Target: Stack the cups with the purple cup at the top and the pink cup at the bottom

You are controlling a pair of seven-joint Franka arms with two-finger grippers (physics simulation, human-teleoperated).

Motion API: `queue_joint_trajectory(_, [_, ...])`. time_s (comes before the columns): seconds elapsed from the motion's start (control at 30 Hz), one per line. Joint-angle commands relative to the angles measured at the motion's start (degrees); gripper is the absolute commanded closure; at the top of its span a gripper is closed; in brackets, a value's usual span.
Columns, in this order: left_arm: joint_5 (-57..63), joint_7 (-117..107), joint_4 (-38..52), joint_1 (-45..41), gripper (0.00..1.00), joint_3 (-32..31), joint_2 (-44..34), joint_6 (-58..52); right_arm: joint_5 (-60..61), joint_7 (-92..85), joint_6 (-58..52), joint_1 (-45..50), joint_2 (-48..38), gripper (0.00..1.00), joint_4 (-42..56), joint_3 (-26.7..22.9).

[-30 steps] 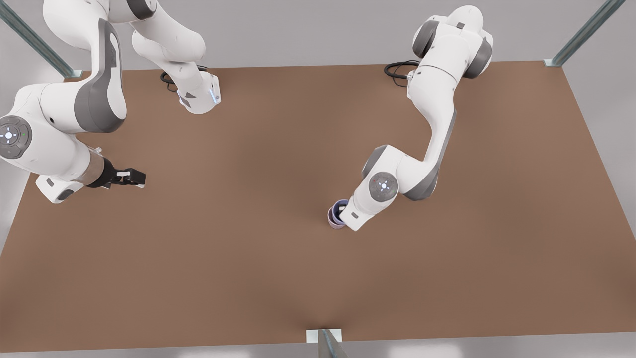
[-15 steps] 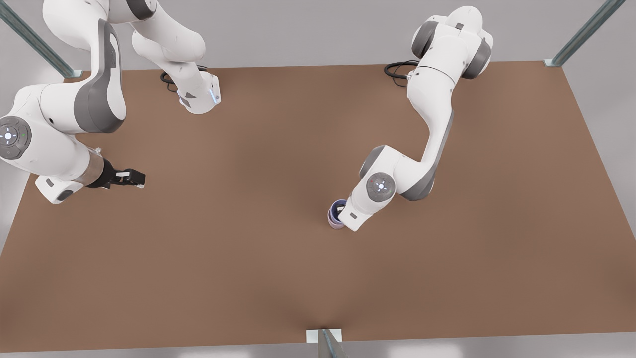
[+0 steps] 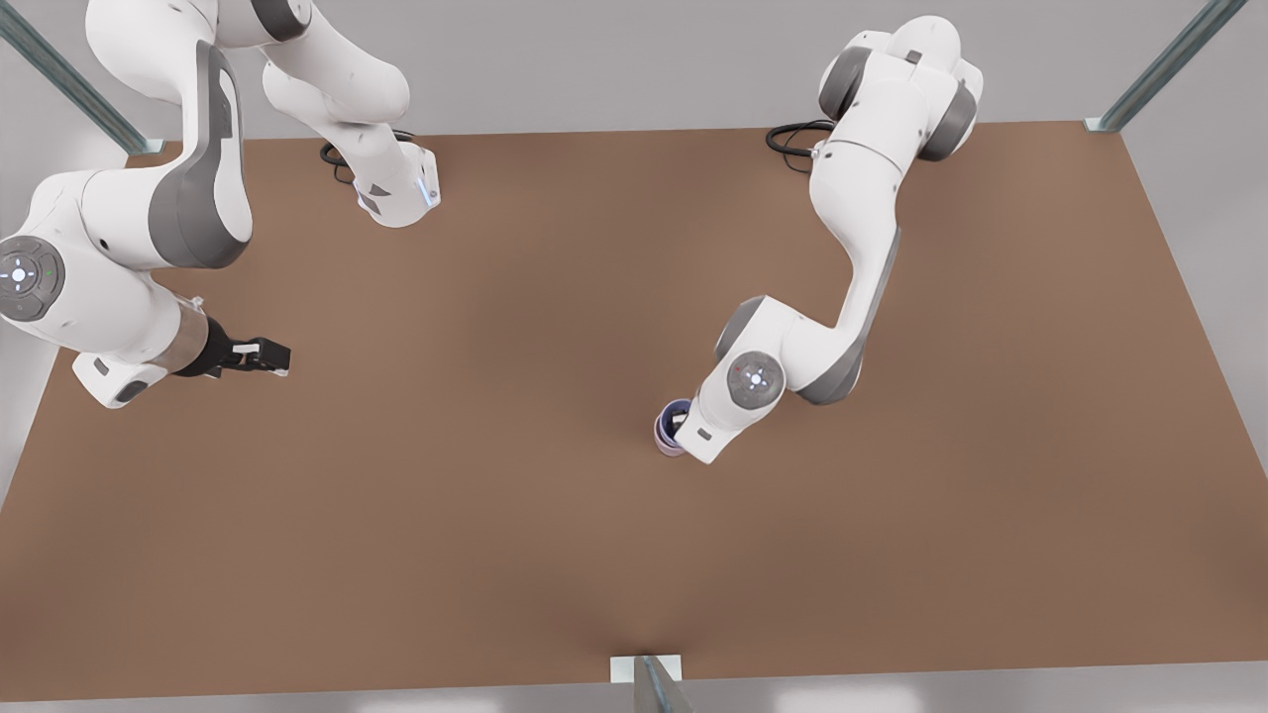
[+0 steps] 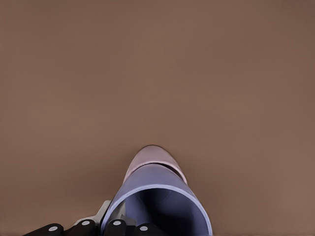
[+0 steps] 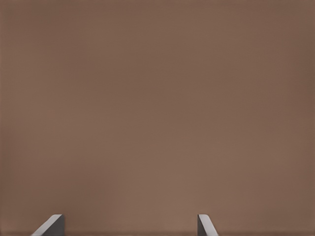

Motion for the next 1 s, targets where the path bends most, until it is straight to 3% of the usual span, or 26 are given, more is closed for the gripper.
queue_joint_trajectory(0.0, [-0.1, -0.8, 0.0, 0.0, 0.77, 0.0, 0.0, 0.7, 0.0, -0.1, 0.0, 0.0, -0.1, 0.0, 0.0, 0.0])
queue_joint_trajectory(0.03, [-0.1, -0.7, 0.0, 0.0, 0.68, 0.0, 0.0, 0.7, 0.0, -0.1, 0.0, 0.0, -0.1, 0.0, 0.0, 0.0])
queue_joint_trajectory(0.07, [-0.1, -0.2, 0.0, 0.0, 0.4, 0.0, 0.0, 0.7, 0.0, -0.1, -0.1, 0.0, -0.1, 0.0, 0.0, 0.0])
queue_joint_trajectory(0.1, [0.0, 0.0, 0.0, 0.0, 0.0, 0.0, 0.0, 0.8, 0.0, -0.1, -0.2, 0.0, -0.1, 0.0, 0.0, 0.0])
queue_joint_trajectory(0.5, [0.1, 0.0, 0.1, 0.6, 0.0, 0.0, -1.2, -0.4, 0.0, -0.1, -0.2, 0.0, 0.0, 0.0, 0.1, 0.0])
queue_joint_trajectory(0.63, [0.6, 1.2, 0.6, 1.1, 0.0, 1.2, -7.0, -12.0, 0.0, -0.1, -0.3, 0.0, -0.1, 0.0, 0.0, 0.0])
queue_joint_trajectory(0.73, [7.0, 27.7, 1.4, 12.9, 0.0, 2.5, -15.7, -28.5, 0.0, -0.1, -0.3, 0.0, -0.1, 0.0, 0.0, 0.0])
queue_joint_trajectory(0.83, [12.7, 39.1, 0.8, 19.5, 0.0, 3.6, -20.3, -31.1, 0.0, -0.1, -0.3, 0.0, 0.0, 0.0, 0.0, 0.0])
queue_joint_trajectory(0.87, [12.1, 39.1, -4.0, 20.9, 0.0, 3.6, -24.8, -29.1, 0.0, -0.1, -0.3, 0.0, 0.0, 0.0, 0.0, 0.0])
queue_joint_trajectory(0.97, [12.1, 39.6, -4.5, 20.9, 0.0, 3.8, -24.8, -29.0, -0.1, -0.1, 0.0, 0.0, 0.0, 0.0, 0.0, 0.0])
